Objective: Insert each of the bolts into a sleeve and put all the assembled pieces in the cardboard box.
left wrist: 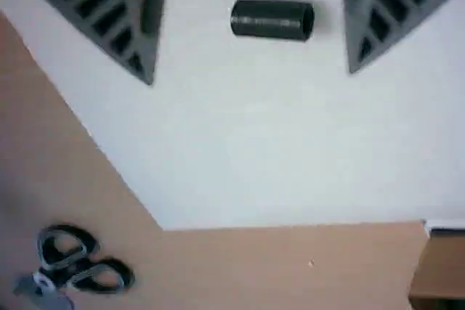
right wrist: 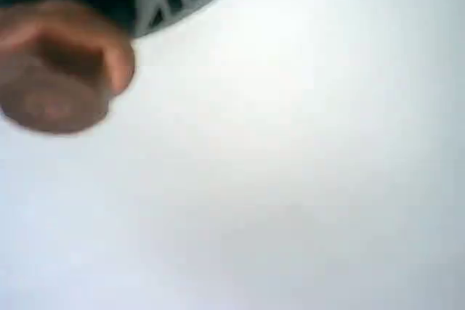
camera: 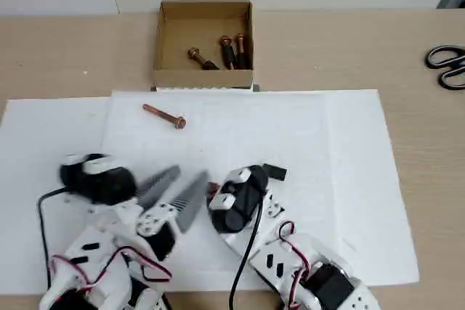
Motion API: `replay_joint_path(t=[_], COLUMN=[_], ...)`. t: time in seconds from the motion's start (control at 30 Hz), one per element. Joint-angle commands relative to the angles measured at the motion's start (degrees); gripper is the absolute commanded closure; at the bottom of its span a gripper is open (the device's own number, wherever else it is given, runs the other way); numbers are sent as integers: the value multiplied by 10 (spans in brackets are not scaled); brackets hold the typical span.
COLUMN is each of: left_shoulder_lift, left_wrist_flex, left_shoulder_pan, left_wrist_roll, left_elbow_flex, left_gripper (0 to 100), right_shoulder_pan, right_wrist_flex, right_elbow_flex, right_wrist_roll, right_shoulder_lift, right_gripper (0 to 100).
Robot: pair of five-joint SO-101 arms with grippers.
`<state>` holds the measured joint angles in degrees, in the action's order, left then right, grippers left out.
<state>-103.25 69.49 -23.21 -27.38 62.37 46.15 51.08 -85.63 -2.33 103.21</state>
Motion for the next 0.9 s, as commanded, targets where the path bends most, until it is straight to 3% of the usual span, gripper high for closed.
replay_joint_path(t=[0.0, 0.1, 0.33, 0.47, 0.63, 0.87], left_shoulder_lift=[1, 1, 1, 1, 1, 1], left_wrist_flex=[2, 2, -79, -133, -176, -176], left_shoulder_pan=[84, 178, 341, 345, 344, 325], left_wrist_roll=[-2, 8, 148, 204, 206, 207], left_elbow_flex=[-23, 22, 206, 301, 331, 332], left_gripper=[1000, 995, 994, 994, 994, 994], right_shoulder_pan=[-58, -106, -204, -250, -288, -307], right_wrist_flex=[6, 39, 51, 52, 52, 44], right_elbow_flex=[-4, -18, -20, -20, -20, -5], right_wrist_roll=[-5, -3, 18, 21, 62, 60], right_shoulder_lift=[3, 6, 3, 3, 2, 1], right_gripper=[996, 996, 996, 996, 996, 996])
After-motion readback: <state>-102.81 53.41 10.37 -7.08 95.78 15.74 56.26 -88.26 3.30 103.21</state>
